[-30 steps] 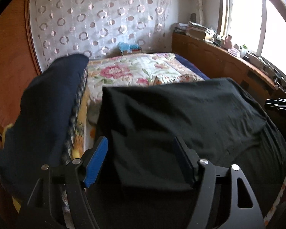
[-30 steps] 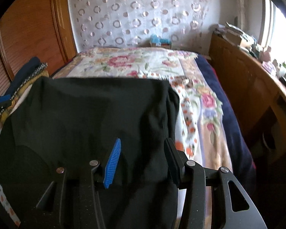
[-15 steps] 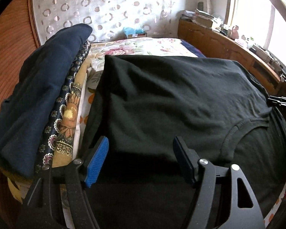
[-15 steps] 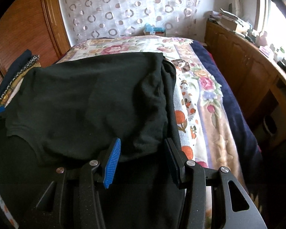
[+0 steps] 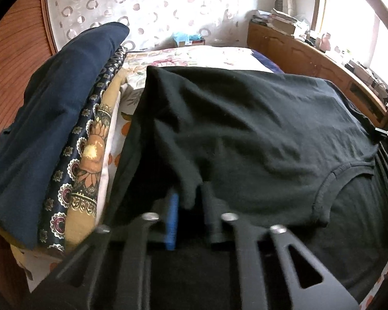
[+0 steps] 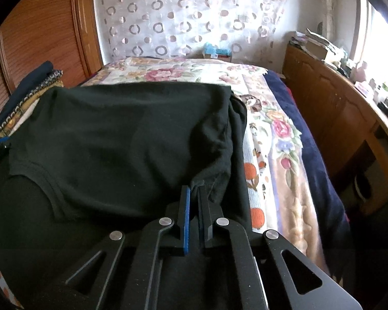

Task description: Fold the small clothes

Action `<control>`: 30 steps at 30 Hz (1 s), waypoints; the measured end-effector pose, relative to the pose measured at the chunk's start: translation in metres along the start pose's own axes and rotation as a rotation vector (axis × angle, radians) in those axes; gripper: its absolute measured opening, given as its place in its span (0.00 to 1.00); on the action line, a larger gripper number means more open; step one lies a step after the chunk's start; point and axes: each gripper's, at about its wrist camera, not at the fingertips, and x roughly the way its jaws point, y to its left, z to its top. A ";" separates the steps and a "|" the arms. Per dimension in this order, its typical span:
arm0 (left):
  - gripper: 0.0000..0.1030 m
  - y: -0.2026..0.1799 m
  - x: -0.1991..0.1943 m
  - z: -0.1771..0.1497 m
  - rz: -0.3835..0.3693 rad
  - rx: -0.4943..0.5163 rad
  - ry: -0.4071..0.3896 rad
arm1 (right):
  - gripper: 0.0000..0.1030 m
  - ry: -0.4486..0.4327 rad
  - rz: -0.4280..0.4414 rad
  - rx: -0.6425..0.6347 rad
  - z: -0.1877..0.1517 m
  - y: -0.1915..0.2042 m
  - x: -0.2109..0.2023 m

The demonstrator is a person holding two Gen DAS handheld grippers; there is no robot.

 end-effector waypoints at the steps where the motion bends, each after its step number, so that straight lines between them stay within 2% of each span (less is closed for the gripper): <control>1: 0.07 0.000 -0.002 0.000 -0.003 0.003 -0.006 | 0.04 -0.015 0.005 0.007 0.002 -0.001 -0.003; 13: 0.05 0.008 -0.072 0.001 -0.052 -0.027 -0.206 | 0.04 -0.176 -0.020 -0.007 0.012 0.003 -0.044; 20: 0.05 0.014 -0.099 -0.006 -0.069 -0.047 -0.256 | 0.04 -0.235 -0.008 -0.025 -0.002 0.011 -0.071; 30: 0.05 0.008 -0.132 -0.034 -0.070 -0.023 -0.282 | 0.04 -0.249 0.009 -0.037 -0.037 0.015 -0.102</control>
